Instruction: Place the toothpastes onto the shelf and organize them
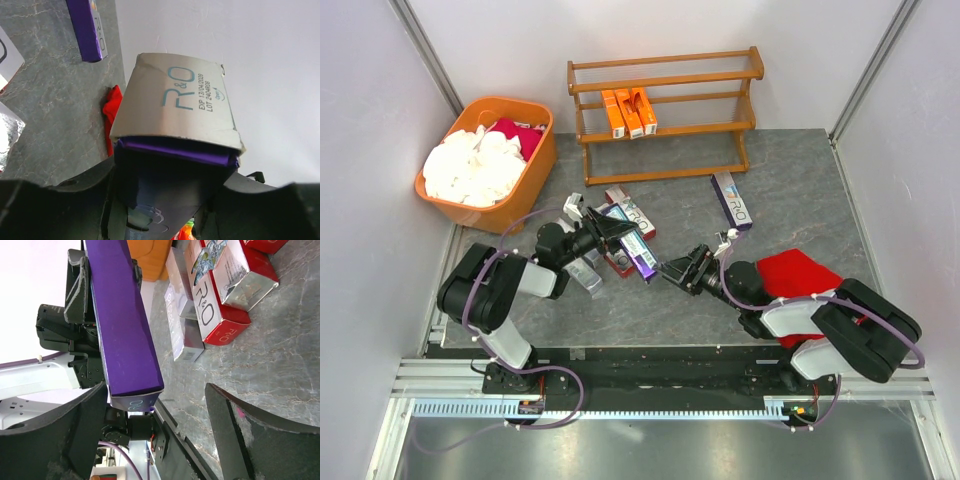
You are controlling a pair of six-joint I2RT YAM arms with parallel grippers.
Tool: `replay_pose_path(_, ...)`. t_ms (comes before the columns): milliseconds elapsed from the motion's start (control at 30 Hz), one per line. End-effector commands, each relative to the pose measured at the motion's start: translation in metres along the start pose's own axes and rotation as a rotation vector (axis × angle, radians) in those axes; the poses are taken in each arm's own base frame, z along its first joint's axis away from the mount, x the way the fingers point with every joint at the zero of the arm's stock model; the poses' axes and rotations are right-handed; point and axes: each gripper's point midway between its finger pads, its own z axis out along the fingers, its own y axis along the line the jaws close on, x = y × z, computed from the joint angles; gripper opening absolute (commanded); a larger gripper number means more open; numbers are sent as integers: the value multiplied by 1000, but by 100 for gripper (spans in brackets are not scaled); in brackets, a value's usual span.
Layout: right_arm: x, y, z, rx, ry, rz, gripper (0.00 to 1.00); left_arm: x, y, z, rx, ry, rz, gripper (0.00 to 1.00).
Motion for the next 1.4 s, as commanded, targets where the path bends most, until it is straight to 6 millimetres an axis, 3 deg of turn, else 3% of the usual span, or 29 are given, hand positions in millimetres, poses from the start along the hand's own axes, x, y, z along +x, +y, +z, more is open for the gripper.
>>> replay_pose_path(0,-9,28,9,-104,-37,-45,86,7,-72,-4,286,1,162,52)
replay_pose_path(233,7,46,18,-196,-11,-19,80,19,-85,8,339,24,160,52)
replay_pose_path(500,1,51,2,-230,-56,23,49,20,-82,7,332,10,156,53)
replay_pose_path(600,-3,58,0,-232,-69,14,45,21,-81,6,334,12,169,61)
replay_pose_path(667,-6,59,-1,-218,-79,-6,45,21,-78,6,328,21,181,75)
replay_pose_path(700,-10,65,-2,-227,-89,-14,44,22,-76,5,324,24,186,86)
replay_pose_path(733,-10,58,0,-187,-89,-25,44,20,-73,5,311,22,185,99)
replay_pose_path(800,-17,58,0,-166,-109,-39,44,20,-65,2,283,20,191,100)
replay_pose_path(833,-17,48,1,-117,-107,-41,44,16,-59,1,257,14,188,100)
replay_pose_path(1067,-70,29,9,-12,-195,-98,44,12,-29,-6,78,-5,243,100)
replay_pose_path(1133,-85,32,16,-10,-207,-125,44,12,-35,-10,63,-16,313,100)
replay_pose_path(1167,-90,33,18,-9,-211,-136,44,11,-23,-11,-11,-15,296,100)
replay_pose_path(1200,-98,36,25,-3,-213,-162,44,9,-31,-14,-14,-29,327,100)
replay_pose_path(1367,-142,36,43,42,-259,-211,44,-2,-33,-26,-121,-84,459,100)
